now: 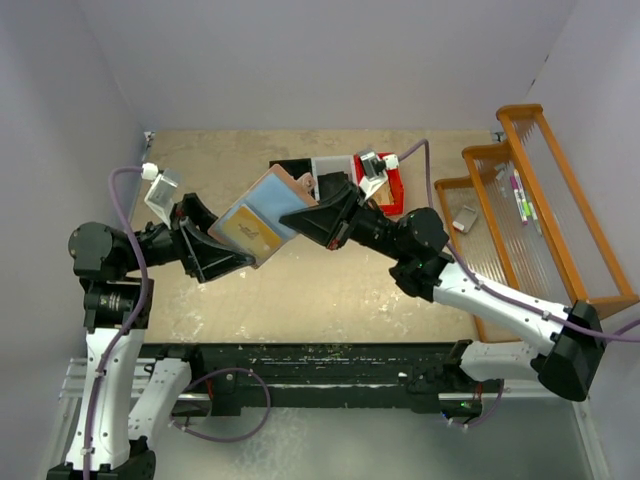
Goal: Take the credit cards out of the card holder
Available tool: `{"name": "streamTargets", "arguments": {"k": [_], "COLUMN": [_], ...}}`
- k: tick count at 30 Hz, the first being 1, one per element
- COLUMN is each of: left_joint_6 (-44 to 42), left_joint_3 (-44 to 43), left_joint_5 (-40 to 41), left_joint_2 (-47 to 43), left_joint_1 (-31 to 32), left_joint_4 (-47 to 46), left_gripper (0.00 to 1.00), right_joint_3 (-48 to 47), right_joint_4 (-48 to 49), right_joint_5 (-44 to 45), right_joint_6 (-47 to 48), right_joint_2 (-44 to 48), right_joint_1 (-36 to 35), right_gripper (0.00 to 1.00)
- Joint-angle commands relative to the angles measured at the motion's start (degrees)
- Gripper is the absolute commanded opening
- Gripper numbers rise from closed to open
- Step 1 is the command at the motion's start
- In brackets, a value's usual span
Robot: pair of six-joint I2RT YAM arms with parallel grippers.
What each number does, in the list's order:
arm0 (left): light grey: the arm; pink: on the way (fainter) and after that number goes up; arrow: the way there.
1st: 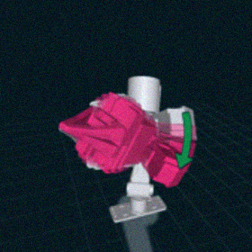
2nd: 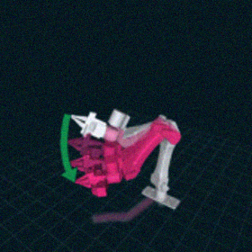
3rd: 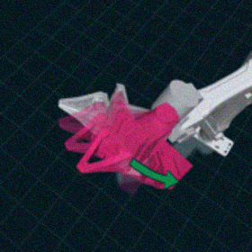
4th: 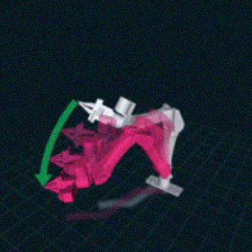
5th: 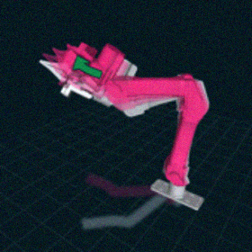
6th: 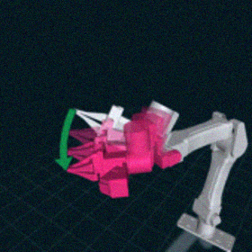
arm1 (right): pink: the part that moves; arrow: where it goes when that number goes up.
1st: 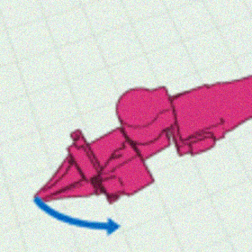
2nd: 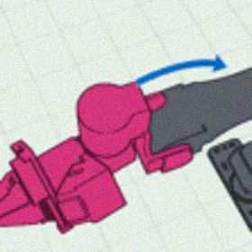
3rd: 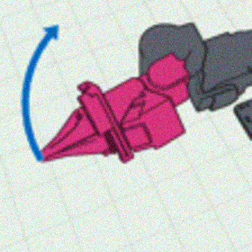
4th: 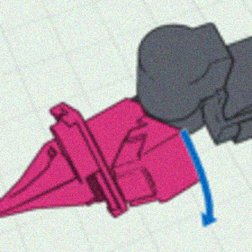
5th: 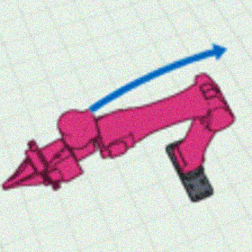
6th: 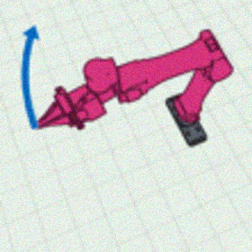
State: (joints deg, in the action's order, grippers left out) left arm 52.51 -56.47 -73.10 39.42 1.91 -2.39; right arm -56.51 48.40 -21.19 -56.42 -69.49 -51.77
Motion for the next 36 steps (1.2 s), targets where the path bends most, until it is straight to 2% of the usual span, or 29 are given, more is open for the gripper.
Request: {"name": "streamTargets", "arguments": {"k": [1, 4, 7, 8, 9, 12, 13, 14, 18, 20, 24, 27, 30, 33, 36], "left_joint_6": [5.9, 6.3, 8.2, 8.7, 8.8, 6.1, 4.3, 2.3, -10.0, -15.1, -19.5, -27.8, -32.0, -31.1, -31.5], "left_joint_3": [0.3, 1.0, 1.6, 1.7, 1.7, 0.9, 0.2, -0.6, -5.7, -7.4, -8.3, -10.7, -11.9, -11.8, -12.2], "left_joint_5": [4.1, 6.6, 6.9, 7.0, 7.1, 7.4, 7.7, 8.1, 9.2, 9.0, 4.5, 3.2, 2.1, 1.1, 0.9], "left_joint_2": [-0.5, -0.6, -0.3, -0.2, -0.2, 0.4, 0.7, 1.0, 3.2, 4.4, 7.1, 9.5, 11.3, 11.0, 10.7], "left_joint_1": [0.0, -0.1, -0.5, -0.5, -0.5, -0.5, -0.5, -0.5, -0.5, -0.5, -0.5, -0.5, -0.5, -0.5, -0.5], "left_joint_4": [-6.1, -4.1, -5.8, -6.2, -6.1, -1.3, 1.5, 4.4, 19.3, 24.5, 30.1, 38.2, 42.2, 41.2, 41.4], "left_gripper": [0.60, 0.52, 0.48, 0.44, 0.38, 0.06, 0.03, 0.00, 0.00, 0.00, 0.00, 0.00, 0.00, 0.00, 0.00], "right_joint_3": [2.3, 4.1, 5.7, 6.1, 6.4, 6.3, 6.1, 5.7, 3.6, 1.6, -7.0, -13.2, -18.2, -19.7, -20.9], "right_joint_4": [12.2, 14.8, 16.4, 16.8, 17.2, 16.1, 14.8, 11.9, -0.2, -6.3, -17.3, -25.5, -34.1, -36.0, -38.4], "right_joint_5": [7.3, 9.9, 13.0, 13.9, 14.7, 15.1, 14.9, 13.1, 7.5, 3.5, -13.8, -22.7, -24.6, -24.8, -24.2], "right_joint_6": [-2.0, -2.2, -1.8, -1.7, -1.6, -0.8, -0.3, -0.2, 4.9, 8.8, 14.1, 17.4, 22.1, 22.9, 24.1], "right_joint_2": [1.0, 0.8, 0.6, 0.4, 0.2, -0.3, -0.2, -0.2, 2.1, 2.8, -0.4, -4.5, -8.2, -9.7, -10.7], "right_joint_1": [-1.9, -3.2, -5.0, -5.6, -5.9, -6.3, -6.3, -6.3, -3.9, -1.9, 3.3, 4.7, 4.7, 4.7, 4.7], "right_gripper": [0.00, 0.00, 0.00, 0.00, 0.00, 0.00, 0.00, 0.06, 0.51, 0.63, 0.63, 0.62, 0.59, 0.52, 0.49]}}
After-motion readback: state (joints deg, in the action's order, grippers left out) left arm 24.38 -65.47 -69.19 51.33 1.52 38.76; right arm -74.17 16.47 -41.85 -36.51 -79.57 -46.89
